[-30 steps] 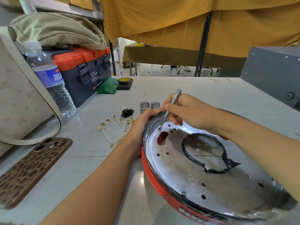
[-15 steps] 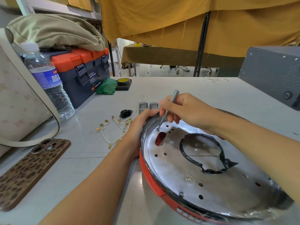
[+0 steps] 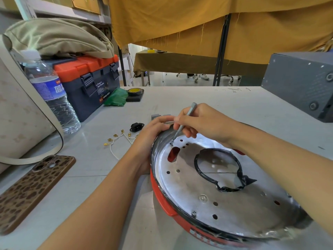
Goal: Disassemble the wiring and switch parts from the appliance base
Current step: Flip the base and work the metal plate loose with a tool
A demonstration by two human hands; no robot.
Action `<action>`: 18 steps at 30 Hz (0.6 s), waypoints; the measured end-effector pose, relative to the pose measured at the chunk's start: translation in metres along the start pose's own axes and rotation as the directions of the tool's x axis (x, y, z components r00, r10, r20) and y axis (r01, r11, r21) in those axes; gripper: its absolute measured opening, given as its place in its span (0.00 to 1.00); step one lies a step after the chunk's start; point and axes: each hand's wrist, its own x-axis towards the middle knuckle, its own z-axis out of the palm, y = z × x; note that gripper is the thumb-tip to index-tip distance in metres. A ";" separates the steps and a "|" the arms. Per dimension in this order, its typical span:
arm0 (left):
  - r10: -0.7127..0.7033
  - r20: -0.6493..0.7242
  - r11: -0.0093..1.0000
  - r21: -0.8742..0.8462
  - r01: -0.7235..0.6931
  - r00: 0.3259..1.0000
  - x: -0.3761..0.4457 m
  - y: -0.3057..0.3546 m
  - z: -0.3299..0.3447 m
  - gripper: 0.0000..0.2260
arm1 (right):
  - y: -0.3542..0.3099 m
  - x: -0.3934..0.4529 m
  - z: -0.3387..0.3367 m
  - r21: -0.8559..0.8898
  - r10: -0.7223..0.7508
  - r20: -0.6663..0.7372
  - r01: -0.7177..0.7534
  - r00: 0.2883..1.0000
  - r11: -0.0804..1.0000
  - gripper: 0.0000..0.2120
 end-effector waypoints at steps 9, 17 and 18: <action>0.061 0.080 0.848 0.521 -0.094 0.995 -0.012 0.022 -0.015 0.13 | 0.000 0.001 0.000 -0.004 0.032 0.036 -0.032 0.999 0.999 0.16; 0.107 0.066 0.629 0.768 -0.119 0.992 -0.026 0.023 -0.011 0.14 | 0.003 0.000 -0.003 0.021 0.032 0.052 -0.033 0.998 0.999 0.11; 0.113 0.057 0.629 0.769 -0.116 0.992 -0.027 0.021 -0.011 0.14 | 0.004 0.000 -0.004 0.022 0.026 0.050 -0.027 0.998 0.999 0.10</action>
